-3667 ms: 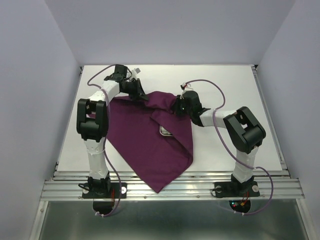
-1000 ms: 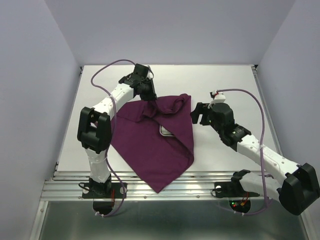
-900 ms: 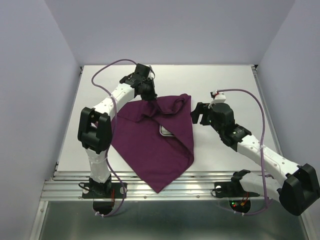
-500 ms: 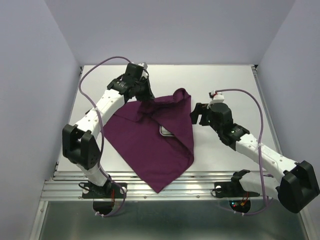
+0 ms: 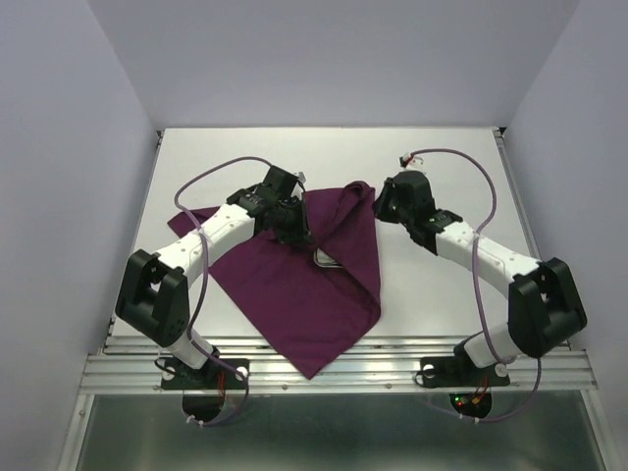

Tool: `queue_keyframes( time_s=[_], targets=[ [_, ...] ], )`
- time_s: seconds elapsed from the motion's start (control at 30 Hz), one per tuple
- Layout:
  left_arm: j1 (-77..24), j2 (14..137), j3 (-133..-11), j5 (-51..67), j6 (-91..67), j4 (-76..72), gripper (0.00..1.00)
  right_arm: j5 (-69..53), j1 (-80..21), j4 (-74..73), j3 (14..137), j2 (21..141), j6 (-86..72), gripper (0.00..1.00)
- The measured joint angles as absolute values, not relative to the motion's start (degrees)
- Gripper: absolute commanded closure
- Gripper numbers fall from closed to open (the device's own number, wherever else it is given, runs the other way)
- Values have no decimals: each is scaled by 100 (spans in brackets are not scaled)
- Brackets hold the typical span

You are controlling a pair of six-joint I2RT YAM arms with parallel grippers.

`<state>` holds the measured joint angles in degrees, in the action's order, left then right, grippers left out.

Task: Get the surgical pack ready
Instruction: Pack the surgical kit at the center of the board.

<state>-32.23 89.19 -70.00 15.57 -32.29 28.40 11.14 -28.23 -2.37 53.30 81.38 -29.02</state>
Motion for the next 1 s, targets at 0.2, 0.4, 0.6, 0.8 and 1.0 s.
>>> queue_keyframes(
  time_s=[0.2,0.4,0.6,0.8,1.0],
  targets=[
    [-3258,8921,-6744,1621,-3264,2561,100,652,-2206,-242,6361,9334,-3273,99],
    [-3258,8921,-6449,1608,-3247,2403,100,290,-2060,-340,7531,10256,-3301,99],
    [-3258,8932,-6335,1608,-3240,2263,100,-82,-2001,-414,8792,11194,-3332,99],
    [-3258,8956,-6335,1551,-3199,2244,100,-504,-1909,-475,8941,11782,-3398,99],
    [-3258,9013,-6335,1485,-3197,2244,100,-690,-1898,-395,8136,11548,-3463,99]
  ],
)
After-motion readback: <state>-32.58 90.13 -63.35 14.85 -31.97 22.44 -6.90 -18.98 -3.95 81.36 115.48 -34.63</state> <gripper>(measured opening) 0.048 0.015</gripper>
